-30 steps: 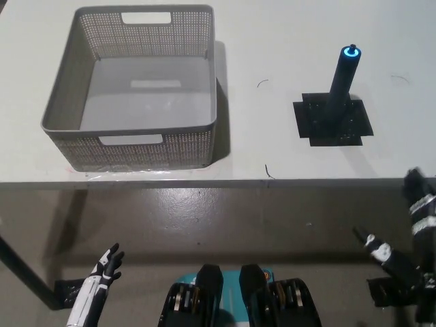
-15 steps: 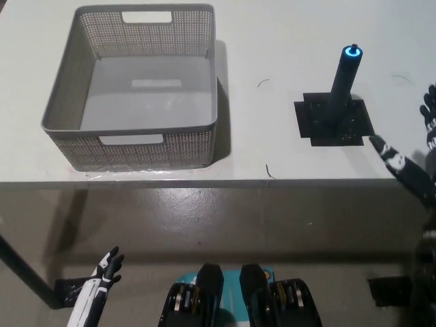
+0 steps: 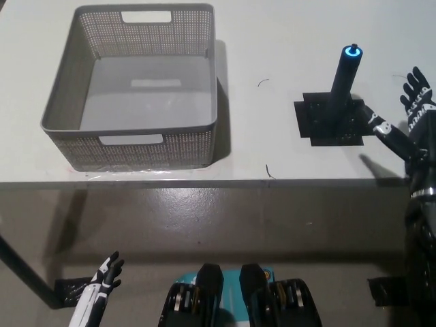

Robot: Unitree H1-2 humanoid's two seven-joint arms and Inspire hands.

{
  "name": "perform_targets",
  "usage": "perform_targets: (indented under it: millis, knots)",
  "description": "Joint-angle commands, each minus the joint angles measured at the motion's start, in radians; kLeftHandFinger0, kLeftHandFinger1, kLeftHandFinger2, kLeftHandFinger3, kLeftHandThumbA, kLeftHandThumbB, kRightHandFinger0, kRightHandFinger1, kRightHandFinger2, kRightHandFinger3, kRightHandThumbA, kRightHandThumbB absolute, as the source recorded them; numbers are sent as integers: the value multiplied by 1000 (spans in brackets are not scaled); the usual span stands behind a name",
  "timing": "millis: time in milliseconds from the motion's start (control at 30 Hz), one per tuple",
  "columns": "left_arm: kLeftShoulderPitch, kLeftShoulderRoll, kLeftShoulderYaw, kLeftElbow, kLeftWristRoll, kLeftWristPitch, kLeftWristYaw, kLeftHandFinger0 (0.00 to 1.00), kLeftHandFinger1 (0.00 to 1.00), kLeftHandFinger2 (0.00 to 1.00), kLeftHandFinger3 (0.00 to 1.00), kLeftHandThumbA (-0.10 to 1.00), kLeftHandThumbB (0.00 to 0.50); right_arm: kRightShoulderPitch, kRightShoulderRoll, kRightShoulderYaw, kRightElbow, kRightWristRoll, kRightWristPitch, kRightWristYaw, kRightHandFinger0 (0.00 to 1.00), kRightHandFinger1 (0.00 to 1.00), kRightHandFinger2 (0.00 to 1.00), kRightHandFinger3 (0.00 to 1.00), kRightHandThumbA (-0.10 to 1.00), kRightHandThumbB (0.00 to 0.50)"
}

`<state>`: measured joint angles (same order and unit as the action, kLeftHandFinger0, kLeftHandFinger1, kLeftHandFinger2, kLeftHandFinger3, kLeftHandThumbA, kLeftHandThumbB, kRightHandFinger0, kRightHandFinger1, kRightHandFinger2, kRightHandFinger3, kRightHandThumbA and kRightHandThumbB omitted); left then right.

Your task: Use the right hand to pick up a electric screw driver and put it into a container on the left side

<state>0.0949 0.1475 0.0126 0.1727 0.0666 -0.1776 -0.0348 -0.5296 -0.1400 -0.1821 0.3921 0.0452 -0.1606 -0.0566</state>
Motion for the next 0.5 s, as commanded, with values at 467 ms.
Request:
perform_targets:
  millis: [467]
  knots:
    - [3,12,-6,30,0,-101,-13,1000,1000,1000,1000,1000,63,-175,-30,64,204,-54,66,-26,1000,1000,1000,1000,1000,455]
